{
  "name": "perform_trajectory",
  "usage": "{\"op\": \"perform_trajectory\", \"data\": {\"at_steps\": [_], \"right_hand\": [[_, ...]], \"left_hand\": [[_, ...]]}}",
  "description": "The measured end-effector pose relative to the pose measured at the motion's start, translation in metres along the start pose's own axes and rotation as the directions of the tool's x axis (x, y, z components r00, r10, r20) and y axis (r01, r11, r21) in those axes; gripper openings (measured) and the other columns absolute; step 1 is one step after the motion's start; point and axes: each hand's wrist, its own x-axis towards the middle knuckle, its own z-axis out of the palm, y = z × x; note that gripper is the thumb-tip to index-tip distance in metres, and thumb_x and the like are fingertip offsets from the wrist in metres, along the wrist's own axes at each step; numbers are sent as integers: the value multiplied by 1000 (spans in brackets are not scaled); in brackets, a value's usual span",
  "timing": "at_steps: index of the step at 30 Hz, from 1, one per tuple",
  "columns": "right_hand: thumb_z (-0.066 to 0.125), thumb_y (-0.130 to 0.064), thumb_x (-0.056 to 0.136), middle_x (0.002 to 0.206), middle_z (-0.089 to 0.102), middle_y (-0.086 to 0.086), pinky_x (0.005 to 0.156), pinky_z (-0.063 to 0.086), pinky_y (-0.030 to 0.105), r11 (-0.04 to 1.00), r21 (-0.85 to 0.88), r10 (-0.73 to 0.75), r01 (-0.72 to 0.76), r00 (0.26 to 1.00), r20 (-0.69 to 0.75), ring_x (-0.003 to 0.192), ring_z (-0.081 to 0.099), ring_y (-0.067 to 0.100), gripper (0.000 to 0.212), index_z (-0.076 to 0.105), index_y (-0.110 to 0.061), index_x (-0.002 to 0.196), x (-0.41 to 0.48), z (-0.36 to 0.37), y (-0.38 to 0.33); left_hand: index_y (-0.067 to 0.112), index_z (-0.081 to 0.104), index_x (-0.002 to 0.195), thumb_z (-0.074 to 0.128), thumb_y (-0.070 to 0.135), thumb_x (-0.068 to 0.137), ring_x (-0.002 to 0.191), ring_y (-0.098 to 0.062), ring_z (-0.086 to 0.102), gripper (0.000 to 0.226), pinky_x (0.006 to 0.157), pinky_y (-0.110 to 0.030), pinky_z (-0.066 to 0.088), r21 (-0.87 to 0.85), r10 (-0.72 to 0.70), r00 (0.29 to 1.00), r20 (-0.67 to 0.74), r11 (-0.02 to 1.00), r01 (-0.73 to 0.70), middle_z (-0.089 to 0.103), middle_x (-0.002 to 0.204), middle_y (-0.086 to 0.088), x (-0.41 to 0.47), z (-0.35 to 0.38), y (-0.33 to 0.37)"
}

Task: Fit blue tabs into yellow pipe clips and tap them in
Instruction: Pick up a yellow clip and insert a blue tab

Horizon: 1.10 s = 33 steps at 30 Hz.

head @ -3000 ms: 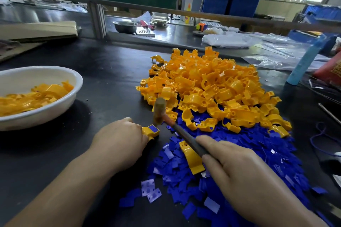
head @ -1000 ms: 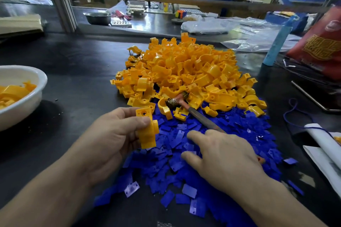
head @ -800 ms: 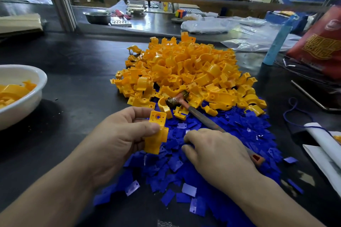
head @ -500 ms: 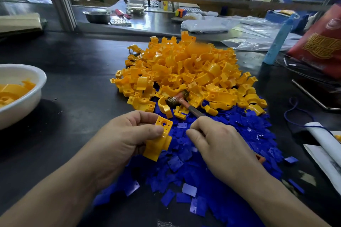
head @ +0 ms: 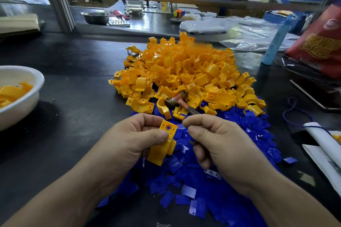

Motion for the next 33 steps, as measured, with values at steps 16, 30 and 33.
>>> {"op": "perform_trajectory", "data": {"at_steps": [16,30,33], "right_hand": [[59,-31,89,78,66,-10,53,52,16,888,-371,-286,272,958,19,62,65,7,18,64,-47,96,-8,6,-3],[64,-35,84,88,66,-9,57,54,18,952,-225,-211,206,977,3,73,67,7,14,64,-36,98,-6,11,-1],[59,-43,78,87,68,-8,56,54,19,968,-153,-198,201,979,37,71,68,9,23,66,-34,98,-6,11,-2]], "left_hand": [[23,65,113,77,29,60,87,-22,75,55,64,-26,58,31,81,996,43,996,-82,77,97,-5,-3,9,-1],[35,74,93,70,46,59,88,-21,73,36,66,-27,57,0,131,991,26,991,-131,76,98,-4,-5,18,-7],[33,74,91,70,46,59,89,-24,73,34,69,-32,57,-9,129,991,23,992,-129,75,98,-6,-5,17,-7]]}}
